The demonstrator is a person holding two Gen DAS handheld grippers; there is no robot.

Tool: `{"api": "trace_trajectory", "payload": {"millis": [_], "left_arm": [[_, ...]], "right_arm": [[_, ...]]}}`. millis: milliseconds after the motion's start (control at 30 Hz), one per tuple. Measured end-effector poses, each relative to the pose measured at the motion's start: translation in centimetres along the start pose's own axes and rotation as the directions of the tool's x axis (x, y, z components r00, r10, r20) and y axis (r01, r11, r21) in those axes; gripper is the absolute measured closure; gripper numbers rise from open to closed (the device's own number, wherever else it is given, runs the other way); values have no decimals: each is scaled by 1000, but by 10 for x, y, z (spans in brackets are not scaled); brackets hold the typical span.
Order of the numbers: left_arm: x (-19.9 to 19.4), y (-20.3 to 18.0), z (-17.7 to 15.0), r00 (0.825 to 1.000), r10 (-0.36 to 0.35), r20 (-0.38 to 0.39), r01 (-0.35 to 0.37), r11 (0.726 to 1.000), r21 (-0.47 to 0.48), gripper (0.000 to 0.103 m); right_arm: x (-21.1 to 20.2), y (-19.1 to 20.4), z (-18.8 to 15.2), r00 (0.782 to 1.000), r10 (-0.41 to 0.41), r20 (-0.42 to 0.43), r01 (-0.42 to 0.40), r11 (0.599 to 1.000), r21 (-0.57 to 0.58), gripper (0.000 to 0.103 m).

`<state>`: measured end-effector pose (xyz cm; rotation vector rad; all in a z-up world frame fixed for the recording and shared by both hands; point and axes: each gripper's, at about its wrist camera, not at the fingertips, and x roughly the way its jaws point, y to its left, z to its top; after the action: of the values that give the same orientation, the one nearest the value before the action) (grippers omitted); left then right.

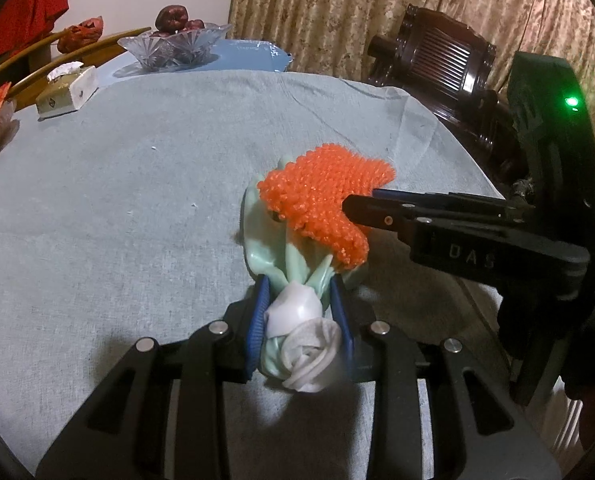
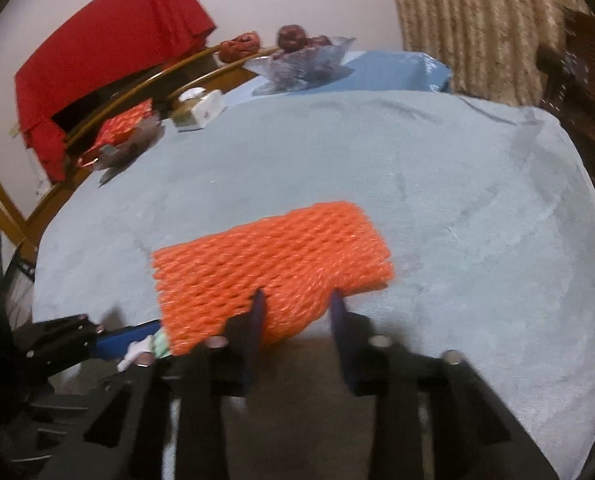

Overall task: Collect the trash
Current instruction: 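Lift the orange foam net with the right gripper while the left gripper holds the glove, then carry the glove and orange net over the bin with both grippers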

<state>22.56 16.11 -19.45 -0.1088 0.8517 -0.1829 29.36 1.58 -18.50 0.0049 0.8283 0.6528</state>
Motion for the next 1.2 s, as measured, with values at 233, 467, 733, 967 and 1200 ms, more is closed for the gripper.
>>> {"api": "trace_trajectory", "payload": {"millis": [233,467,733,967,1200], "left_arm": [[0,1,1,1000,6,3,-6,1000,-3,73],[-4,-4,3,1000,16,15,-16,1000,-12,73],[-10,-12,10,999,39,29,-39,999,-22,73],[-21,-24,20,996,66,60,-64,997,-37,73],[-37,-42,32,991,82,107,-76,996,-54,73]], "right_arm": [[-21,-1,-2,998,-21,61,21,1000,5,93],[-44,-3,2,994,-39,104,38,999,10,94],[-80,-10,6,984,-59,166,54,998,32,95],[-109,-21,5,976,-89,200,81,996,47,96],[-138,-32,1,967,-111,229,99,993,62,96]]}}
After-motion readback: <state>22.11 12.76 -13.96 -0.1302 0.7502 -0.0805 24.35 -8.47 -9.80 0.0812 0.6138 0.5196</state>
